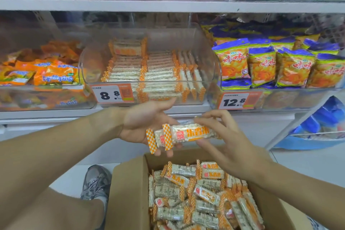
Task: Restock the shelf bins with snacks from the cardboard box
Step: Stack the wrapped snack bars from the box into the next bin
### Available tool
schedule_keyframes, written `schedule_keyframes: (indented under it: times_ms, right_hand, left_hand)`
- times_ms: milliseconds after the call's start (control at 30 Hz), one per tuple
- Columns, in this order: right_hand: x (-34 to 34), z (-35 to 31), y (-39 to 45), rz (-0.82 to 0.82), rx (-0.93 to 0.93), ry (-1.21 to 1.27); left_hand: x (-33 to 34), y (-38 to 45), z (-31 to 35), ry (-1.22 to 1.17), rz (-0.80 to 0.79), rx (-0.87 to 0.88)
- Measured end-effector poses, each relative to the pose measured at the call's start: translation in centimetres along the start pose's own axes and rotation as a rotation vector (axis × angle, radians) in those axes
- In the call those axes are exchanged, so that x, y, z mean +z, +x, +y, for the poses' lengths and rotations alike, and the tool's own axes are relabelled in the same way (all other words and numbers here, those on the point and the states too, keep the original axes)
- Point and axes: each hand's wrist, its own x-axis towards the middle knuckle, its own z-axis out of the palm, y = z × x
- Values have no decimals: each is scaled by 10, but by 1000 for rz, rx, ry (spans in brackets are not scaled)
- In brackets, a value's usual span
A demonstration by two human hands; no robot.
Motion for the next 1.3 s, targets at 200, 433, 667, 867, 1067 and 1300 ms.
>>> schedule_keyframes:
  times_ms: [200, 433, 667, 867, 1067, 1300]
  right_hand:
    - [3, -7, 16, 35, -123, -35]
    - [-2, -18, 45, -42, 76, 162]
    - [-7, -38, 78, -32, 111, 407]
    - [-8, -50, 146, 187, 44, 353]
    - [21, -40, 249, 126, 132, 108]
    - [98, -25, 339, 105, 268, 85]
  left_hand:
    - [16, -3, 10, 373, 187, 119]
    - [5, -26, 14, 739, 452, 209]
    - [-6, -62, 6, 709, 781, 626]
    - [-35, -82, 2, 748, 1264, 888]
    - [-72, -99, -16, 973, 1514, 639]
    - [-88, -89, -25, 1161, 1444, 581]
